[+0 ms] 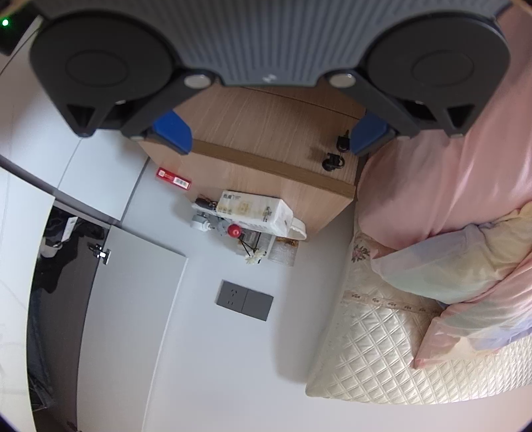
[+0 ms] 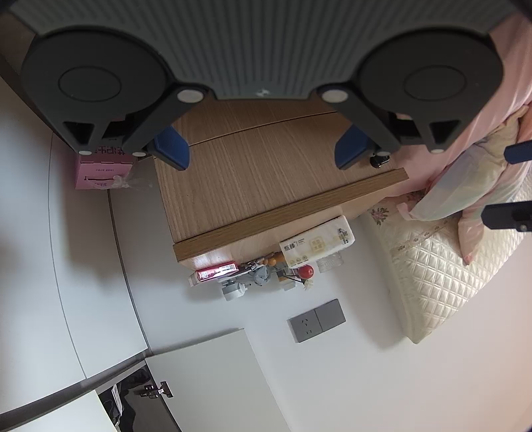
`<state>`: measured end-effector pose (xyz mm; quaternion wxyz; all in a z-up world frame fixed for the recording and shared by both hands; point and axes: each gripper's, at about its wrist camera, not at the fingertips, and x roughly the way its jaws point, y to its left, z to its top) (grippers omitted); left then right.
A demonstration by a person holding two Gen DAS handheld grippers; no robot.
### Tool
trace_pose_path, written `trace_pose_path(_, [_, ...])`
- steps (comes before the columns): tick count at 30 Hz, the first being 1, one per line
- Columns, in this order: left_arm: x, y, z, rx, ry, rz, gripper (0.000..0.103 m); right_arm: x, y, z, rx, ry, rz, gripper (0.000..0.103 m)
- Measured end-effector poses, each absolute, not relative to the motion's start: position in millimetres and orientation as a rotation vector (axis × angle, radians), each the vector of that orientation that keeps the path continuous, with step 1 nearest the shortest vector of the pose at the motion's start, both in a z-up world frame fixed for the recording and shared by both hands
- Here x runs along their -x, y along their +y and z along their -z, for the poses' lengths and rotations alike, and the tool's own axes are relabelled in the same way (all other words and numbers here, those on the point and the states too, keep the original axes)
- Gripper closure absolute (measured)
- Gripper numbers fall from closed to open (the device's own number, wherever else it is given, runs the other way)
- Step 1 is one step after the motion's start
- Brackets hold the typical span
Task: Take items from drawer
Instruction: 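Carry both tools toward the wooden nightstand drawer, then move the left tool down to the black drawer knob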
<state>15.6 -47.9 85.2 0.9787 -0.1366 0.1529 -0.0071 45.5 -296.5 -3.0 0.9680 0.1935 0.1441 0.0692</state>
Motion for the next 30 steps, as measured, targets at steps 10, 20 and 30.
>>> trace_pose_path(10, [-17, -47, -82, 0.272, 0.321, 0.005, 0.000, -44, -297, 4, -0.396, 0.293, -0.135, 0.007])
trace_pose_path(20, [-13, -47, -81, 0.249, 0.309, -0.004, 0.000, -45, -298, 3, -0.394, 0.294, -0.131, 0.007])
trace_pose_path(30, [-16, -46, -66, 0.185, 0.278, -0.024, 0.000, -44, -301, 3, -0.374, 0.287, -0.117, 0.007])
